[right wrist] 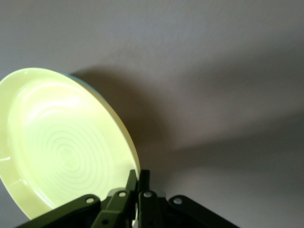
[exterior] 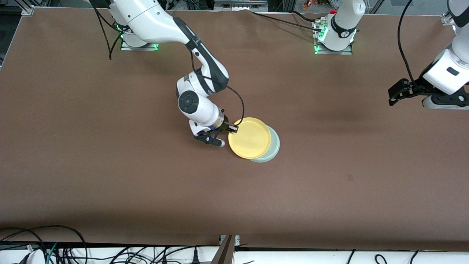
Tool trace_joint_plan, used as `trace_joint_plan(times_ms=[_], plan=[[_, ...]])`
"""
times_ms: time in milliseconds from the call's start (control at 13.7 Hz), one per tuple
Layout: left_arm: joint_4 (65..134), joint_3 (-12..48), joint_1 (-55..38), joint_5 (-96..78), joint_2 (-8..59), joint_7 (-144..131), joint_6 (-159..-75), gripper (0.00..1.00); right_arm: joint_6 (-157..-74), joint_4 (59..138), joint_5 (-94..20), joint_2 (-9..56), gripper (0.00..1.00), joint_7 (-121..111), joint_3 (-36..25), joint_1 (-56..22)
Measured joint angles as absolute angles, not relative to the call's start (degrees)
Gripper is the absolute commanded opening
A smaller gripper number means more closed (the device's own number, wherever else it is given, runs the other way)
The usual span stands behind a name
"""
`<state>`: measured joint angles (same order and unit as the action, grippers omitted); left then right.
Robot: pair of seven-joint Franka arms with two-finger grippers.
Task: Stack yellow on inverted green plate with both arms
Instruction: 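Open the right gripper to release the yellow plate and lift away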
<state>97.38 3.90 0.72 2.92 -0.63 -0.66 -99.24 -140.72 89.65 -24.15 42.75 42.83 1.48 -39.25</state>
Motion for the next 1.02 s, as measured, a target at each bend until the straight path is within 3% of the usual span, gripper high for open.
trace_joint_plan(times_ms=[366, 1024], plan=[[97.66, 1.99, 0.67, 2.92, -0.63, 0.34, -99.23, 1.0, -144.96, 89.63, -24.15, 44.16, 0.0, 44.77, 1.45, -41.34], [97.1, 1.99, 0.09, 2.92, -0.6, 0.68, -97.83, 1.0, -145.35, 86.27, -24.15, 46.49, 0.0, 46.53, 1.33, -41.7]])
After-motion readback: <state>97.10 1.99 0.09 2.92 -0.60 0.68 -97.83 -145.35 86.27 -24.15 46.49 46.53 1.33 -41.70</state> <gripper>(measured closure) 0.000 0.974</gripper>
